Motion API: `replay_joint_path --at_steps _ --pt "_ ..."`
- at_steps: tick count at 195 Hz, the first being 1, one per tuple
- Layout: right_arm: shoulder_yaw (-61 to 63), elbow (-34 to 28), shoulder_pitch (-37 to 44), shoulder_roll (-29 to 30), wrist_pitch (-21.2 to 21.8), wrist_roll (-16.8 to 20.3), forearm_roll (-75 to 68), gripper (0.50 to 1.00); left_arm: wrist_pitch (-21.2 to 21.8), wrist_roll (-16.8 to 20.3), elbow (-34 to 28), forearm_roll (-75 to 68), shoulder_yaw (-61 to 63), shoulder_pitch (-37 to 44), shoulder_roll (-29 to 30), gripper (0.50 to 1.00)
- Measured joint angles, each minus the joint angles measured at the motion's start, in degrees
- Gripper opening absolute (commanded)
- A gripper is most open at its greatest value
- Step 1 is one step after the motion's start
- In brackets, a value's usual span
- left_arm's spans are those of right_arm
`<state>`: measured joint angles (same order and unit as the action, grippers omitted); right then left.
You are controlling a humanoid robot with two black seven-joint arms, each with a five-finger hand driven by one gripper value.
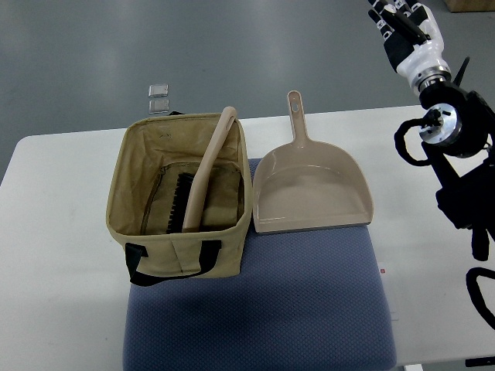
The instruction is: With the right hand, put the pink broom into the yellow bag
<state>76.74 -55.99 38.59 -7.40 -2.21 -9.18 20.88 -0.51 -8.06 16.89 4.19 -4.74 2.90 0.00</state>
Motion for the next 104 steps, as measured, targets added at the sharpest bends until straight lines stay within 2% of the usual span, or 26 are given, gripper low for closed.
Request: replay_joint_path --at_steps 22,38,59,104 --pt "2.2 3.8 -3.1 3.0 8.5 -0.8 -4.6 0.928 0.1 0.0 0.1 0.0 0.0 0.0 0.0 1.000" --pt "3.6 6.8 -4.3 4.8 12.4 -2.8 -5.3 0.930 0.1 0.0 0.1 0.0 0.1 0.0 0.0 1.000" --pt "4.2 8.4 -4.9 5.5 13.5 -4.6 -5.7 0.930 0.1 0.0 0.1 0.0 0.1 0.0 0.0 1.000" --pt "4.2 8.7 -6.4 7.3 13.8 -5.0 -5.8 0.930 0.2 0.0 0.1 0.0 0.1 0.0 0.0 1.000"
